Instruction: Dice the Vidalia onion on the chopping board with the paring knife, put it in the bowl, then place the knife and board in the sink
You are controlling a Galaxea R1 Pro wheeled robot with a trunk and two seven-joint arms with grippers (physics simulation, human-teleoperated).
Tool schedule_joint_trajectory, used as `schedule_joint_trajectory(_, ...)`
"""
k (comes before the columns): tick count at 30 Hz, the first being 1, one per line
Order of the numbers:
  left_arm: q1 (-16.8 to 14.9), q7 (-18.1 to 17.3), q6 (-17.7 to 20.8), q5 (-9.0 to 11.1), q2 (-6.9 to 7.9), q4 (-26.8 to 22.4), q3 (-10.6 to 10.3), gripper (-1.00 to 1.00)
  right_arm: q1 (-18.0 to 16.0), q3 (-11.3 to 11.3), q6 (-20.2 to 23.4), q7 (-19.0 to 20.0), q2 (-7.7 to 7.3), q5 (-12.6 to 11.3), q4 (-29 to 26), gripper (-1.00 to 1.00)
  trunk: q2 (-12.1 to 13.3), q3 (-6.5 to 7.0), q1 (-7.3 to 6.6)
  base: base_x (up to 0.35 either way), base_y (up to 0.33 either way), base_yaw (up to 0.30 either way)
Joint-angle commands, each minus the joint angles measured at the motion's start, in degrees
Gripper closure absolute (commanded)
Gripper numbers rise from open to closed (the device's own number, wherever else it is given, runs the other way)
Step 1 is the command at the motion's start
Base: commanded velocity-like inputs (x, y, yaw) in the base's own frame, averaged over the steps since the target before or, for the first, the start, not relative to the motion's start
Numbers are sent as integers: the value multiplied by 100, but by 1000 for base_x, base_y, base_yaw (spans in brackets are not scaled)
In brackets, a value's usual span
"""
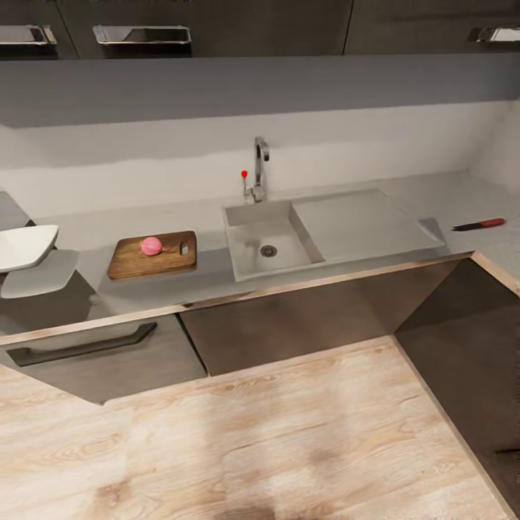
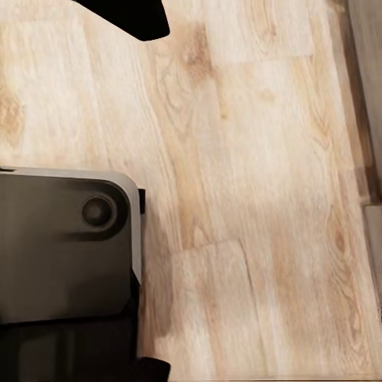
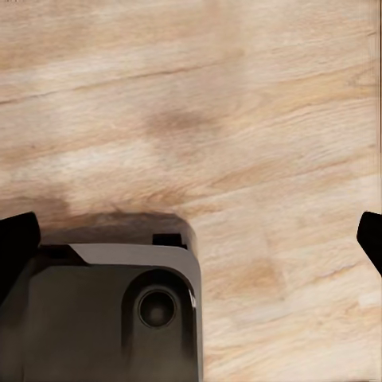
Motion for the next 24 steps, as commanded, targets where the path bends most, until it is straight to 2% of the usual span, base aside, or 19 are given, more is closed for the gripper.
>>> schedule_joint_trajectory(1,0,55,-11,11,6,-6,-31,-100,-4,49,-20,-23,-6,-56,2,-100,-9,0,3,0,0,-186)
schedule_joint_trajectory(24,0,55,-11,4,-25,76,-31,-100,-4,49,-20,-23,-4,-56,3,-100,-9,173,3,0,0,-171)
